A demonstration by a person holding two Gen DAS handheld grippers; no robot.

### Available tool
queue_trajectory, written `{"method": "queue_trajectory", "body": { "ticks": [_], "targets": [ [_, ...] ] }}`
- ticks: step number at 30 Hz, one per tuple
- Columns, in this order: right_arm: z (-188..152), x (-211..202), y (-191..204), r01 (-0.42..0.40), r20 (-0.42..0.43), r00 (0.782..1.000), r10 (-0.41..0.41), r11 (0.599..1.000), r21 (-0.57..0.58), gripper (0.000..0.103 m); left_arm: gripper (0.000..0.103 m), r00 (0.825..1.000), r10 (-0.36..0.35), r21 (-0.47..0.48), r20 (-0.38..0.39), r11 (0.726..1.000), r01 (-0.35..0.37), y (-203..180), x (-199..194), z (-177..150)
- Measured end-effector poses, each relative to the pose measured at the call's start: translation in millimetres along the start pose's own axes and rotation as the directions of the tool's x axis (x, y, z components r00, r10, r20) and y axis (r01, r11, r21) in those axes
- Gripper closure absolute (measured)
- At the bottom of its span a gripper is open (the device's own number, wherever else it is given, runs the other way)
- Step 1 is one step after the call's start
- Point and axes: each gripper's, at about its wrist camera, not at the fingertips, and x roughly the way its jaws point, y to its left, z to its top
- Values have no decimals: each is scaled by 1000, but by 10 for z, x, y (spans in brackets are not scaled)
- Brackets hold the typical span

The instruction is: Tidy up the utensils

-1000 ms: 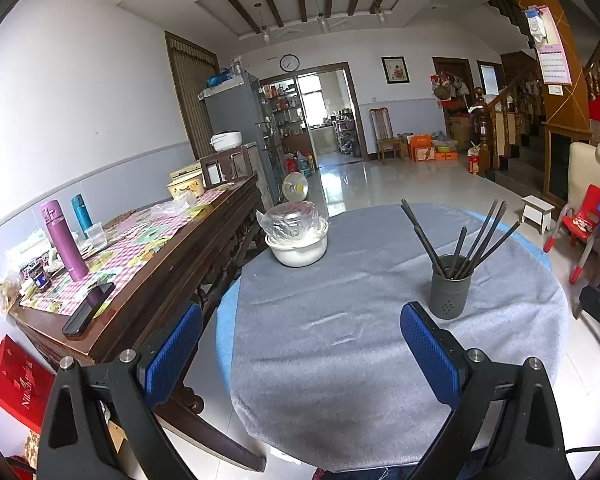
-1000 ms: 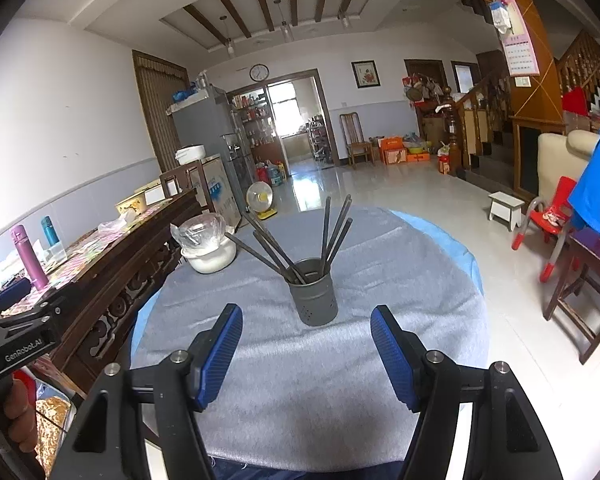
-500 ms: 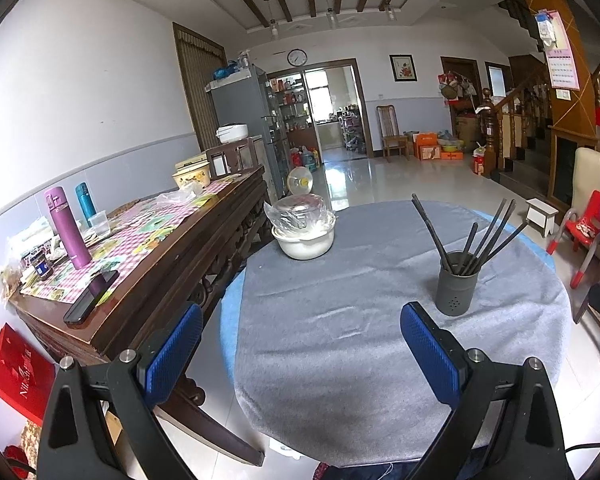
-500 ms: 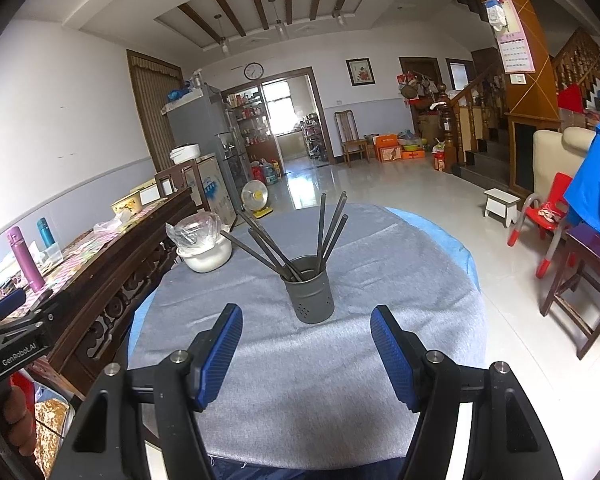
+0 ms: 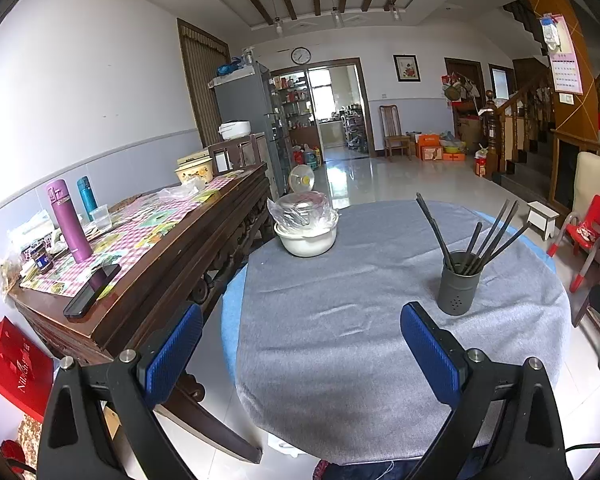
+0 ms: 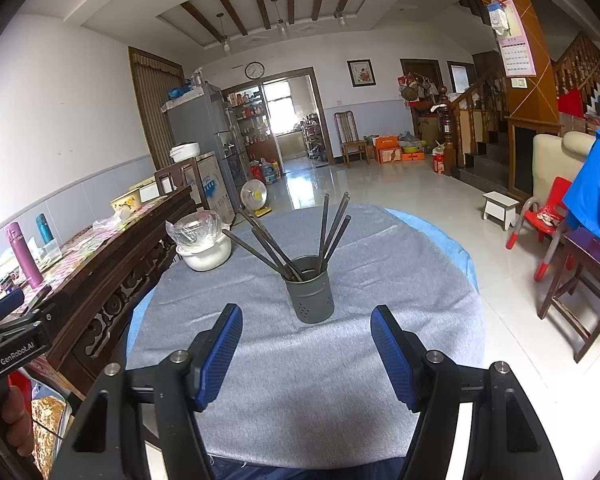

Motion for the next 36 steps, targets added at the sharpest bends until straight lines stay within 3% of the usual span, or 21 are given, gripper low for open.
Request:
{"method": "queue_trajectory", "body": {
  "ticks": [36],
  "targets": [
    [52,-32,80,16,3,1000,-16,1000,-3,33,4,1000,5,-19,-6,1000,-5,25,-26,-56]
  ]
}}
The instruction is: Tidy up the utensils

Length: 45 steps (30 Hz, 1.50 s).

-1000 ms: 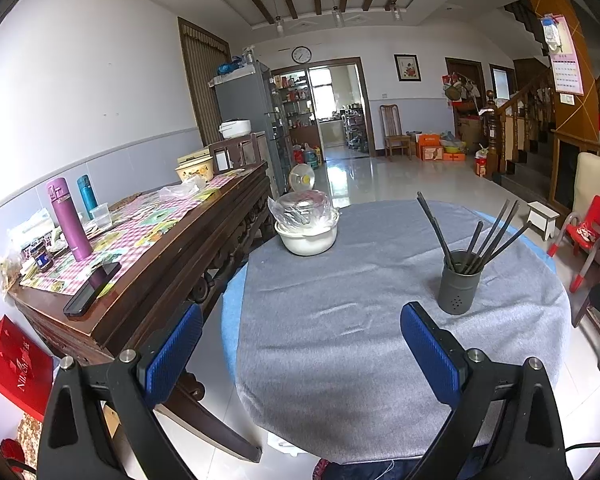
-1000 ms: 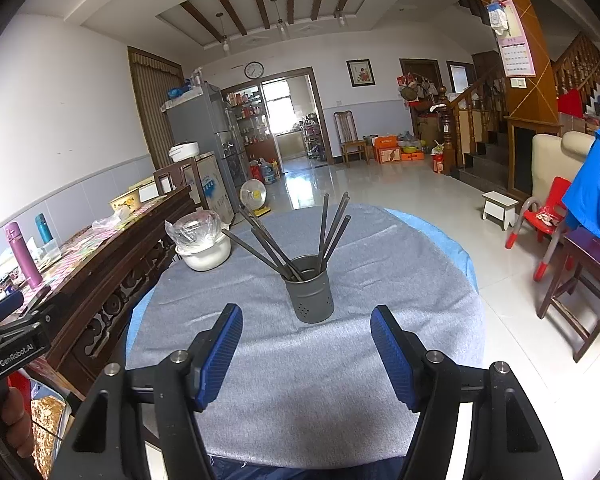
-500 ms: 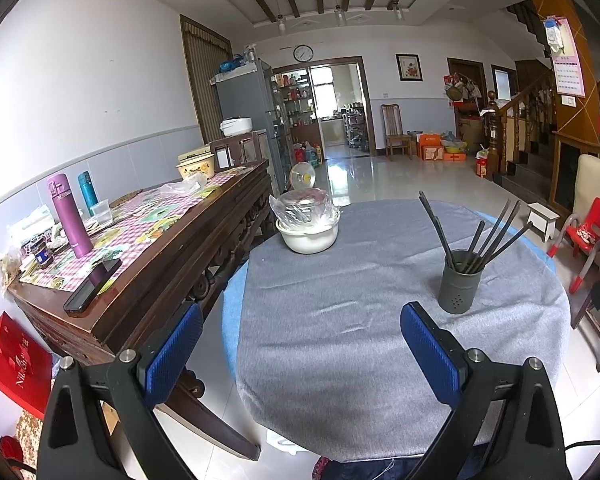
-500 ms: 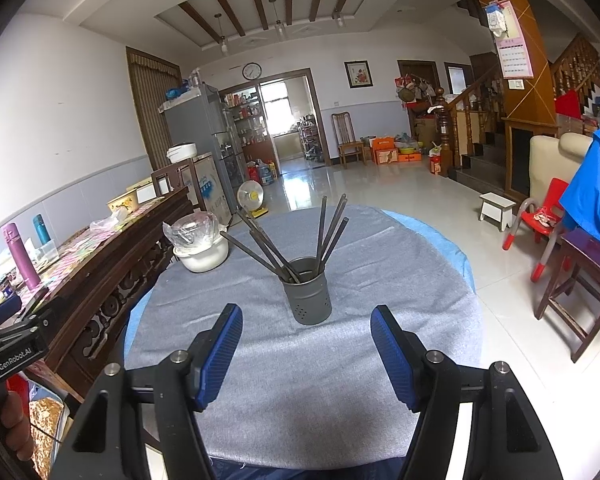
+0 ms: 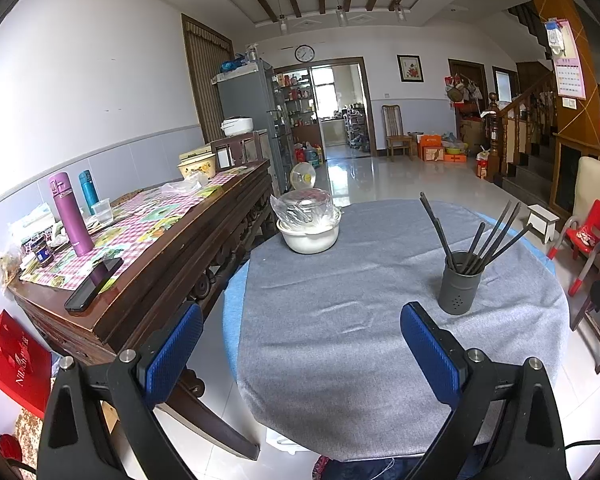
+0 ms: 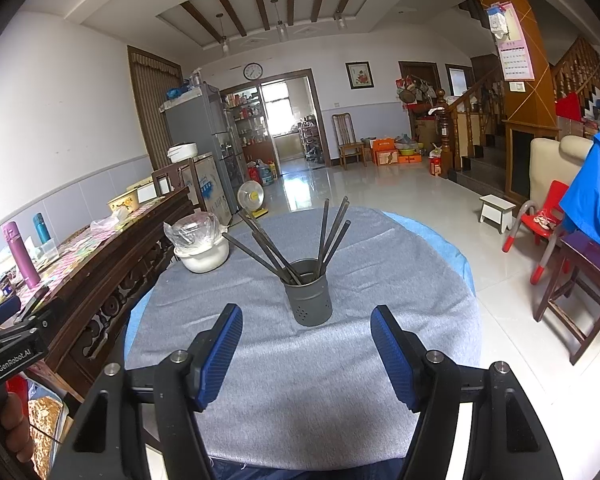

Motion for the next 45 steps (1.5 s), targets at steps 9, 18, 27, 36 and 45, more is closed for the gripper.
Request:
{"method": "queue_trajectory", "body": {
  "ticks": [9,18,27,36,45],
  "targets": [
    [18,-17,25,0,3,1000,0,1000,-3,33,4,1000,0,-2,0,1000,0,4,-11,2],
    [1,-14,61,1,2,1000,-1,1000,-9,33,4,1000,-1,-3,-1,1000,1,8,-10,3],
    [-21,-4,62,-2,-3,1000,2,1000,-15,33,4,1000,1,-5,-5,1000,-1,-2,-19,-11],
    [-33,14,70,-5,-8,1000,5,1000,-24,33,4,1000,3,-13,-6,1000,-3,-9,-41,-51],
    [-35,15,75,-5,-9,1000,4,1000,-26,33,4,1000,5,-18,-8,1000,-5,-34,-80,-76]
  ]
}}
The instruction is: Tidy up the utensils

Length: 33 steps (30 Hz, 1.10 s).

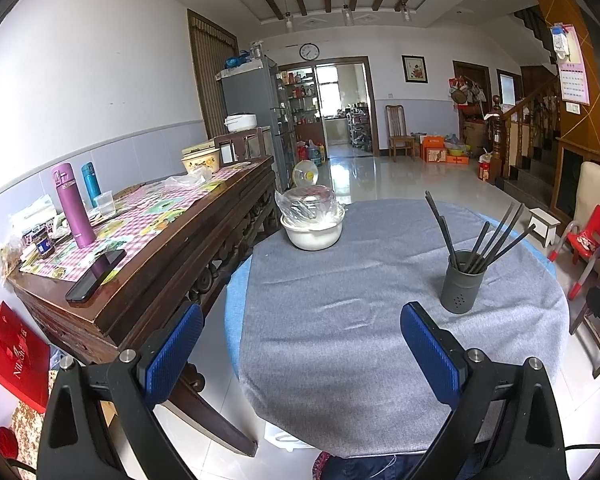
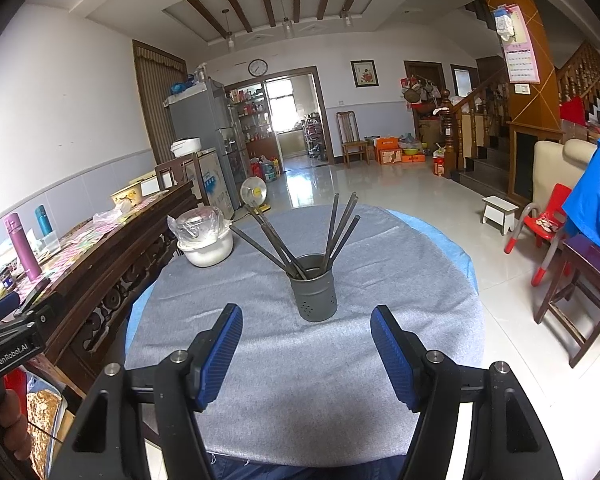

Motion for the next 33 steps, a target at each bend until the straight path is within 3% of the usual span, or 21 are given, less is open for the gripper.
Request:
{"method": "queue_trajectory", "body": {
  "ticks": [33],
  "targets": [
    [3,12,-18,-1,-9,1000,1,1000,0,33,4,1000,-7,-3,-8,1000,7,44,0,17]
  ]
}}
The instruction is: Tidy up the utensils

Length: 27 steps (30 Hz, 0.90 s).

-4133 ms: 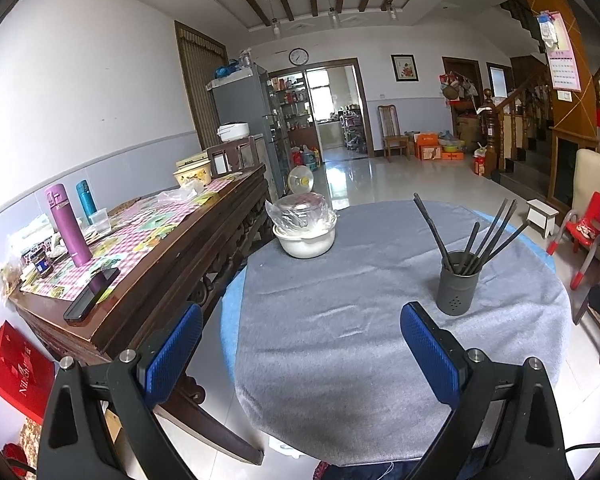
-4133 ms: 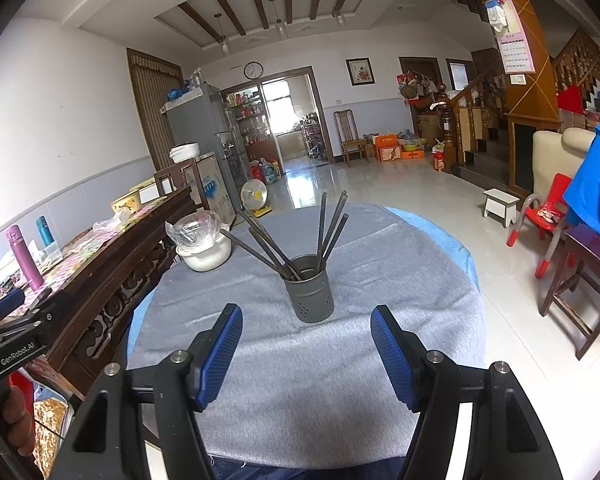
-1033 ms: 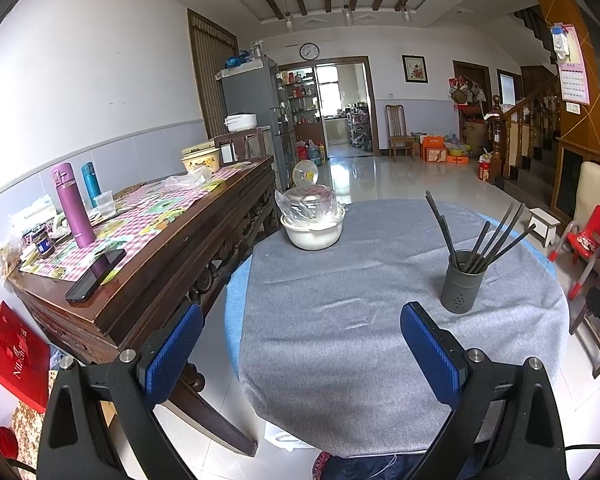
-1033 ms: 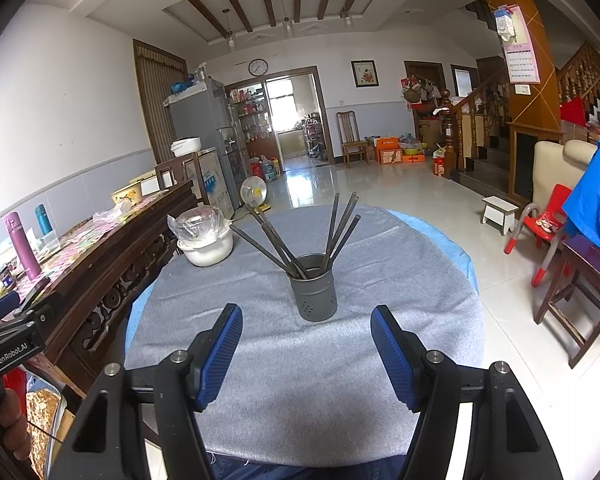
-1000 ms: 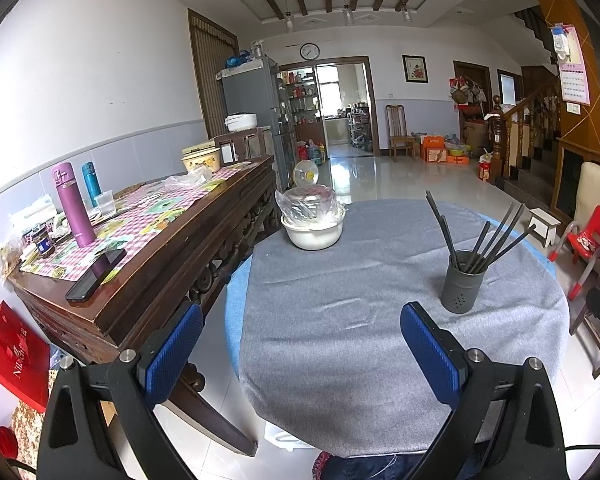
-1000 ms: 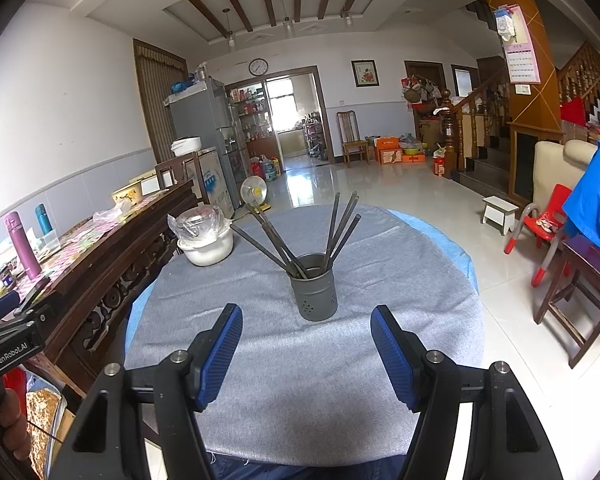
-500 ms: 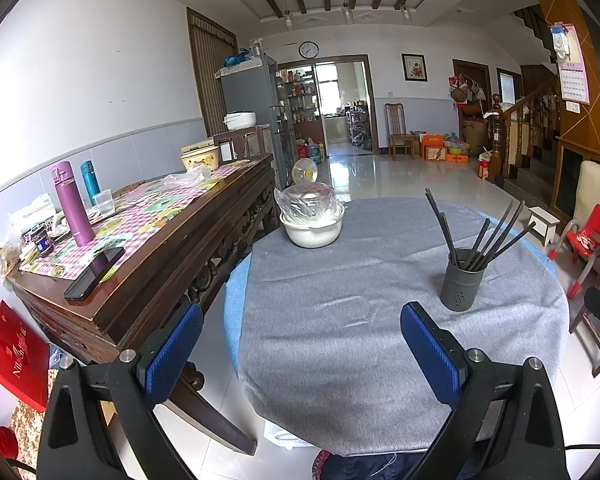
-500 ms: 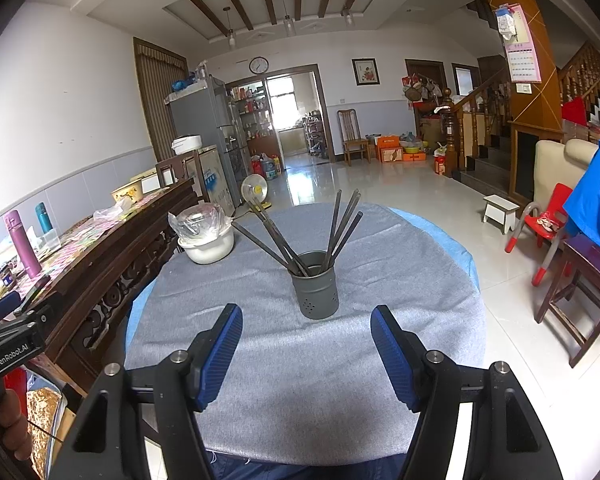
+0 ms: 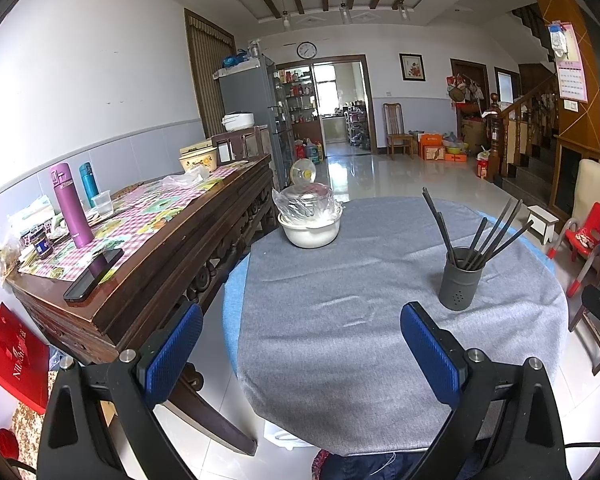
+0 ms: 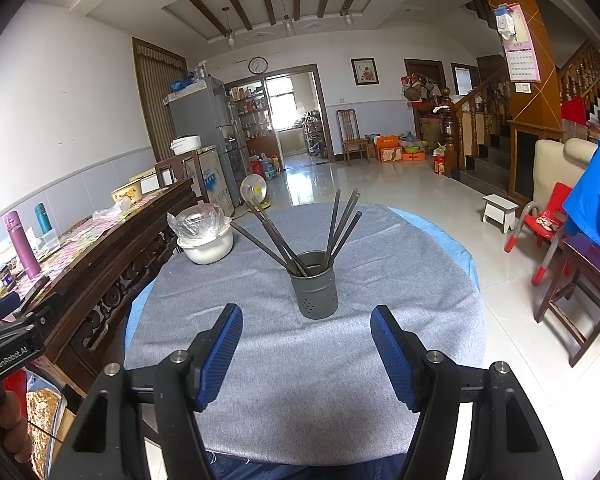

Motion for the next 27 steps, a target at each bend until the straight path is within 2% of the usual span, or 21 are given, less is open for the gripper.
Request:
{"method": "queue_trajectory", "body": {
  "ticks": [15,27],
  "targets": [
    [-20,78,-23,0,-13,1000,0,1000,0,33,4,1000,-4,3,-5,1000,4,-4,13,30],
    [149,222,-112,-4,-14,1000,4,1000,2,33,4,1000,-8,4,-12,1000,8,-73,133,164]
  ]
}}
